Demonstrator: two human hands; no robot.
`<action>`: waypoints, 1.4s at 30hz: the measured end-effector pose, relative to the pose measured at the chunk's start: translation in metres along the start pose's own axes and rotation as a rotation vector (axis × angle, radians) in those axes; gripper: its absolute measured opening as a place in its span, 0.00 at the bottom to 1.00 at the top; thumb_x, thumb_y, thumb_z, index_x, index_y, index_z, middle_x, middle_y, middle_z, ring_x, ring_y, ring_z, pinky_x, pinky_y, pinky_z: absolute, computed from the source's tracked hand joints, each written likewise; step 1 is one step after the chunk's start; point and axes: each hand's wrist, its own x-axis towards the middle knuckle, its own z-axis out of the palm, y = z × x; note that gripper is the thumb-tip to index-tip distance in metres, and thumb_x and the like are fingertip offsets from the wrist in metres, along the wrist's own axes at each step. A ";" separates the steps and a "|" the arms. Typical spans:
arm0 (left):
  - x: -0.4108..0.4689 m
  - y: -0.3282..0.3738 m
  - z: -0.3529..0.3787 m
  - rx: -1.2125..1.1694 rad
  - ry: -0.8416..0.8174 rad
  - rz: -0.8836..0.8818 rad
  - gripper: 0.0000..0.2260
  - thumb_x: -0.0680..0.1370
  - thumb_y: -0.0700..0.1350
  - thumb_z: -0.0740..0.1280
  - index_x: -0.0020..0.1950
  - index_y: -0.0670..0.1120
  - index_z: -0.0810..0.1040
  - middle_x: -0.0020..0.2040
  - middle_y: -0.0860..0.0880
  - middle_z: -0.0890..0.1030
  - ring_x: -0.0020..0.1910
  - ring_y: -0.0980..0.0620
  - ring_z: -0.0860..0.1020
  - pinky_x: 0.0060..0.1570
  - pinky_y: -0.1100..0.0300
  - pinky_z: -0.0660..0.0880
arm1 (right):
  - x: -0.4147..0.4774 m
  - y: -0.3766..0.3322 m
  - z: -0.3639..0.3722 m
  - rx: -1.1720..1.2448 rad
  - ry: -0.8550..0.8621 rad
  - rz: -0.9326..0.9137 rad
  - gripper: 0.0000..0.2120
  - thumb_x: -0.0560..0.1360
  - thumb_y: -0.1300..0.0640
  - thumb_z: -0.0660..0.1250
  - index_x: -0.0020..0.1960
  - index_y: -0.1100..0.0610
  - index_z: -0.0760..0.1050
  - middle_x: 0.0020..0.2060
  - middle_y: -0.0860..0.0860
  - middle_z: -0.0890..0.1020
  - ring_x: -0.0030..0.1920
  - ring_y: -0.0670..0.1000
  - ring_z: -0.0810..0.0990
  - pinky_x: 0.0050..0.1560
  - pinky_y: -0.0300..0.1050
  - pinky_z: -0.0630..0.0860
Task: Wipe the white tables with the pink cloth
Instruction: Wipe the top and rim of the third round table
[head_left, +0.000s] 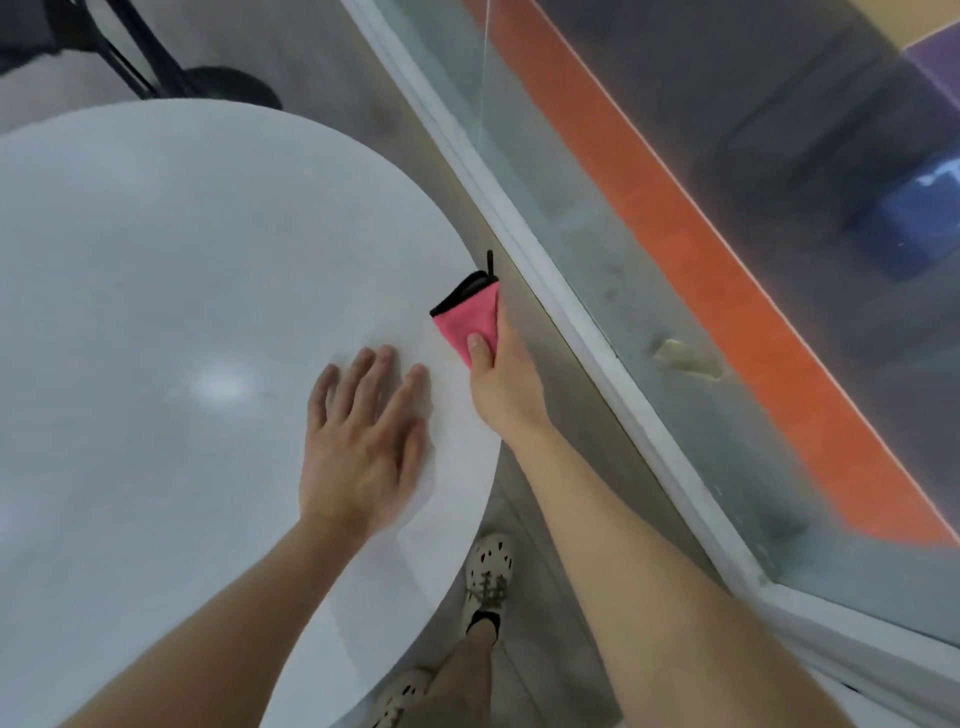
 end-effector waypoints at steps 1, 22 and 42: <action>-0.001 -0.001 -0.001 -0.016 0.019 0.000 0.25 0.85 0.51 0.60 0.82 0.47 0.73 0.83 0.40 0.69 0.84 0.38 0.64 0.80 0.34 0.59 | -0.015 0.005 0.000 0.006 0.000 -0.002 0.32 0.90 0.52 0.57 0.88 0.39 0.47 0.81 0.41 0.69 0.75 0.51 0.74 0.65 0.45 0.68; 0.203 -0.026 0.041 0.033 0.150 -0.673 0.23 0.87 0.57 0.53 0.81 0.54 0.67 0.81 0.43 0.68 0.81 0.39 0.64 0.81 0.35 0.55 | 0.076 -0.015 -0.024 -0.015 -0.281 -0.160 0.33 0.90 0.54 0.57 0.88 0.38 0.45 0.83 0.38 0.64 0.79 0.44 0.67 0.71 0.34 0.63; 0.205 -0.012 0.036 0.133 0.145 -0.755 0.21 0.85 0.54 0.56 0.79 0.58 0.70 0.80 0.48 0.68 0.81 0.42 0.65 0.80 0.39 0.58 | 0.134 -0.021 -0.053 -0.026 -0.647 -0.223 0.32 0.90 0.49 0.56 0.88 0.38 0.43 0.80 0.42 0.70 0.75 0.47 0.74 0.72 0.41 0.69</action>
